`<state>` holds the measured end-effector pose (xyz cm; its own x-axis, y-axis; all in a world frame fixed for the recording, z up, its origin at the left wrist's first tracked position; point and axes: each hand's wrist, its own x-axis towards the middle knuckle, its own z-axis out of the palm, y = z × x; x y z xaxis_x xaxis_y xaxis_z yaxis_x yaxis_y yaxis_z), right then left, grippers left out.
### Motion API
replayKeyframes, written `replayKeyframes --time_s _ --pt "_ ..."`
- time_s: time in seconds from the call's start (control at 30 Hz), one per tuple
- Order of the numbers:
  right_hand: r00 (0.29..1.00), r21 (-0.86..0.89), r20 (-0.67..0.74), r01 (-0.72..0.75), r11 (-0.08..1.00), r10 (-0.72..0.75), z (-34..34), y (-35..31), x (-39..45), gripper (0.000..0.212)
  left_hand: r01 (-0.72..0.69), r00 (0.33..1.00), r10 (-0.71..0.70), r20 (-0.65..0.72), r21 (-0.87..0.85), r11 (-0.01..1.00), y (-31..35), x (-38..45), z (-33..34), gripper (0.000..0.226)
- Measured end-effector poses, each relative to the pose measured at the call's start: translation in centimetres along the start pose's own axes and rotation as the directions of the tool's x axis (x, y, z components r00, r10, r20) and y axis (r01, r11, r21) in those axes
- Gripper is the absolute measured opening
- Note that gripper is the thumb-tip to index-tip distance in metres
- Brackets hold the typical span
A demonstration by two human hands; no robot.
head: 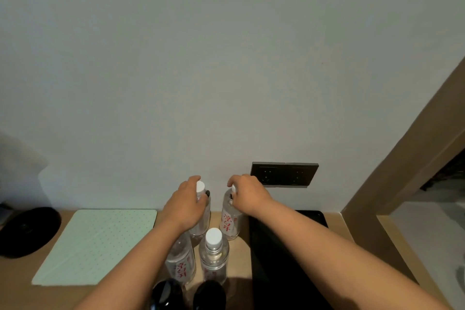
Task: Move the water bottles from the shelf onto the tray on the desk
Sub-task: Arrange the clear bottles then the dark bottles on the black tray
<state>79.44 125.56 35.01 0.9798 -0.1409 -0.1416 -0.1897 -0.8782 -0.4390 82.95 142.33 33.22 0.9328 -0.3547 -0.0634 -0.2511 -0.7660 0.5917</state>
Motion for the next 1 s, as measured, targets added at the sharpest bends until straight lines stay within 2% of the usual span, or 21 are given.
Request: replayKeyframes --time_s 0.1,0.2,0.3,0.43,0.57,0.73,0.83,1.0 --pt "0.998 0.153 -0.049 -0.035 0.988 0.043 0.3 0.5 -0.7 0.042 0.007 0.999 -0.009 -0.039 -0.033 0.999 0.1 -0.1 -0.1 0.02" --pt "0.987 0.295 -0.117 -0.072 0.953 0.11 0.5 0.7 -1.5 0.045 0.018 0.998 -0.019 -0.052 -0.031 0.999 0.1 -0.4 -0.2 0.018" --pt "0.986 0.328 -0.129 -0.062 0.943 0.109 -0.3 1.5 -2.1 0.032 0.004 0.998 -0.006 -0.066 -0.03 1.0 0.2 -0.8 -0.2 0.018" --pt "0.991 0.239 -0.135 0.032 0.97 0.001 -3.4 3.6 -3.0 0.03 -0.011 0.998 0.009 -0.065 -0.031 0.999 0.3 -1.1 -0.1 0.018" --pt "0.992 0.048 -0.047 0.117 0.992 -0.115 -6.6 5.9 -4.0 0.034 -0.026 0.997 0.026 -0.068 0.001 1.0 0.7 -1.0 0.1 0.02" --pt "0.993 -0.124 0.048 0.113 0.986 -0.108 -6.3 8.7 -5.3 0.042 -0.024 0.996 0.027 -0.081 0.031 0.999 0.8 -0.6 0.1 0.021" --pt "0.992 -0.128 0.01 0.125 0.984 -0.124 -5.7 10.2 -5.7 0.047 -0.028 0.996 0.031 -0.086 0.039 0.999 0.8 -0.9 0.2 0.02" --pt "0.986 -0.045 -0.109 0.124 0.991 -0.128 -5.5 11.4 -5.4 0.041 -0.027 0.996 0.031 -0.086 0.054 0.998 0.7 -1.0 0.3 0.019"
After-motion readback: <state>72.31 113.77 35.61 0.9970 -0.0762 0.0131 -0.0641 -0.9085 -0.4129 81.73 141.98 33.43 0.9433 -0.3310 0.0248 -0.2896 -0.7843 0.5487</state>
